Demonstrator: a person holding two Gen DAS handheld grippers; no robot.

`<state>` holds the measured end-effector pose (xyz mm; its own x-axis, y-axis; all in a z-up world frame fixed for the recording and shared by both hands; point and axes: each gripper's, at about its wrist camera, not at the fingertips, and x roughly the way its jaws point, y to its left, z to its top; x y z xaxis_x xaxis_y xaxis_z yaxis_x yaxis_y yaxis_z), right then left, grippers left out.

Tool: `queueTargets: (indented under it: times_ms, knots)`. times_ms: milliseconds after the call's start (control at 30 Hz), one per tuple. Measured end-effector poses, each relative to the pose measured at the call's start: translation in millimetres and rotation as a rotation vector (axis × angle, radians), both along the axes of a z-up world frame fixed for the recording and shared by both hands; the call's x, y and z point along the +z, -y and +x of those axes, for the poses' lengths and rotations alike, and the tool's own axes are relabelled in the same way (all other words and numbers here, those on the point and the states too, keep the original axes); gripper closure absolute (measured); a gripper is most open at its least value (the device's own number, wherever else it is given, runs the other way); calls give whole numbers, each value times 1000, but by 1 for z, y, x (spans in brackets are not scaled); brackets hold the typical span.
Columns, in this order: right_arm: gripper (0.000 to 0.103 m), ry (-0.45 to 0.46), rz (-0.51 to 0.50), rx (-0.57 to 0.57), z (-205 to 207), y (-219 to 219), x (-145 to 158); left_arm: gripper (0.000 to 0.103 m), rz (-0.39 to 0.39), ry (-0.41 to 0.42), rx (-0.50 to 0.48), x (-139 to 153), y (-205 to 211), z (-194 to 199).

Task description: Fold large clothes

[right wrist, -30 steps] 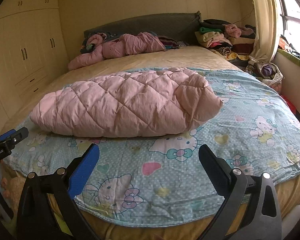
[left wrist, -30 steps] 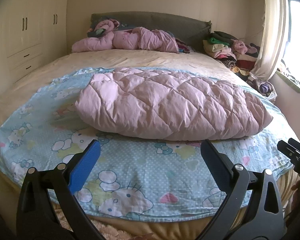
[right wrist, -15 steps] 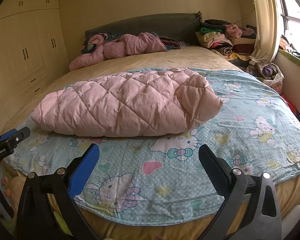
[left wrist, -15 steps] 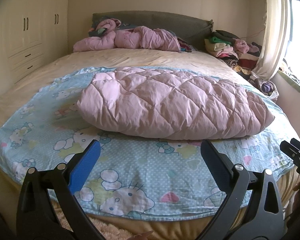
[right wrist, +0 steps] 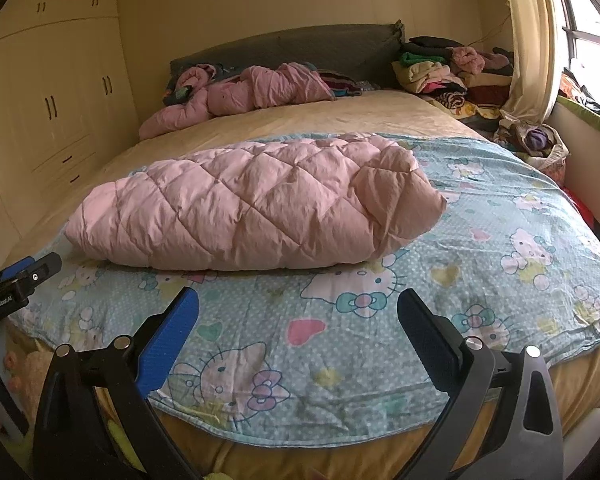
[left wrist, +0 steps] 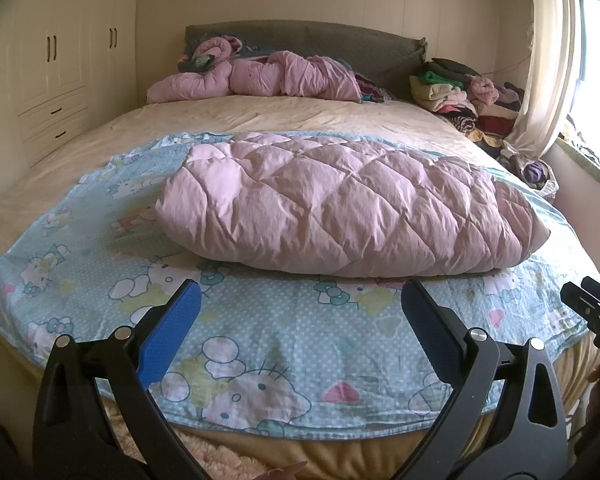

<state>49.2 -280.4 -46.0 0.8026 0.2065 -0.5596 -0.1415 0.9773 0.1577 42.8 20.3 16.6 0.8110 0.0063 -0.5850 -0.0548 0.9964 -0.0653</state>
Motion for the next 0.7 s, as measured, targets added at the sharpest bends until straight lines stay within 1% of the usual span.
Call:
queueTargets:
  times_ms: [700]
  knots:
    - [4, 4, -4, 6, -2, 0, 1, 9, 1, -1, 5, 0, -2, -2]
